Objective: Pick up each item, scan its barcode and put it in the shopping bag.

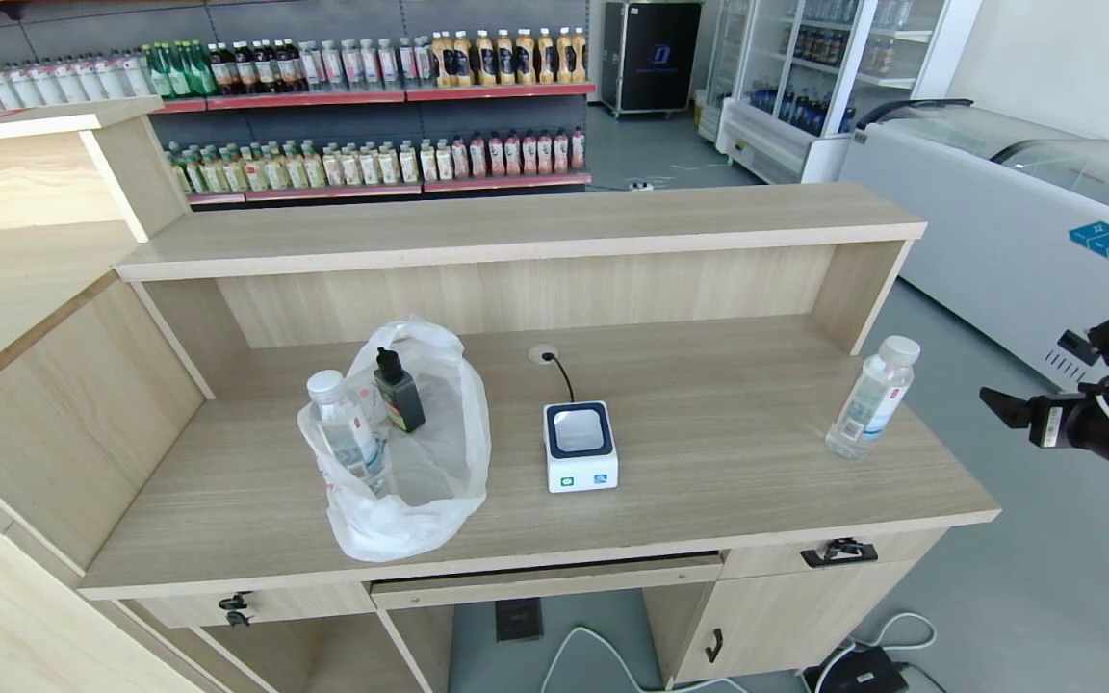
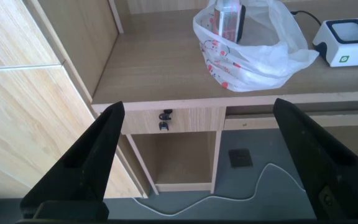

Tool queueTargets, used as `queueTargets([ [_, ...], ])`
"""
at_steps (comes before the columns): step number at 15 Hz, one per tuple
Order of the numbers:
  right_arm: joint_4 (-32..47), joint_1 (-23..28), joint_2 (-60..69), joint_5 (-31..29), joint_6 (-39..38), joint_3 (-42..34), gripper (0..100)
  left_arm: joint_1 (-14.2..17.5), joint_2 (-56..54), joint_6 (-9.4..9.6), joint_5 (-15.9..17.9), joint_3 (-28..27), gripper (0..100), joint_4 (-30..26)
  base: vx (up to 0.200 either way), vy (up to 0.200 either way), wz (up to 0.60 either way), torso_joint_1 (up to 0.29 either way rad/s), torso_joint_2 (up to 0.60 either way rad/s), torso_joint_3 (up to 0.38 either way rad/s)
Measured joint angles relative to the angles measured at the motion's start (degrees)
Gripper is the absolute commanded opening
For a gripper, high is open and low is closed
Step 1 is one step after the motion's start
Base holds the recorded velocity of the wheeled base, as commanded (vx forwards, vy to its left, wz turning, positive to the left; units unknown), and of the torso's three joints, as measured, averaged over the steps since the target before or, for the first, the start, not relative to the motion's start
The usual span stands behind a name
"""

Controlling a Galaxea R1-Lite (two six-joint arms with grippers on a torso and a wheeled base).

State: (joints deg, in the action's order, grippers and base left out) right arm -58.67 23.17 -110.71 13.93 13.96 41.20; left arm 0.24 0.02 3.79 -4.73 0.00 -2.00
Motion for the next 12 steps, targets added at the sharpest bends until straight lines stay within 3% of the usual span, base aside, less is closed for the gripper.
queueTargets([
  [4,-0.2,-5.1,-4.5,0.0,1.5,2.9,100,0.0,0.0,0.00,0.0,0.0,100,0.0,0.000,0.000,0.00,0.000,0.00,0.000],
  [12,-6.7,-6.7,-11.9,0.0,4.5,4.1,100,0.0,0.0,0.00,0.0,0.0,100,0.0,0.000,0.000,0.00,0.000,0.00,0.000],
])
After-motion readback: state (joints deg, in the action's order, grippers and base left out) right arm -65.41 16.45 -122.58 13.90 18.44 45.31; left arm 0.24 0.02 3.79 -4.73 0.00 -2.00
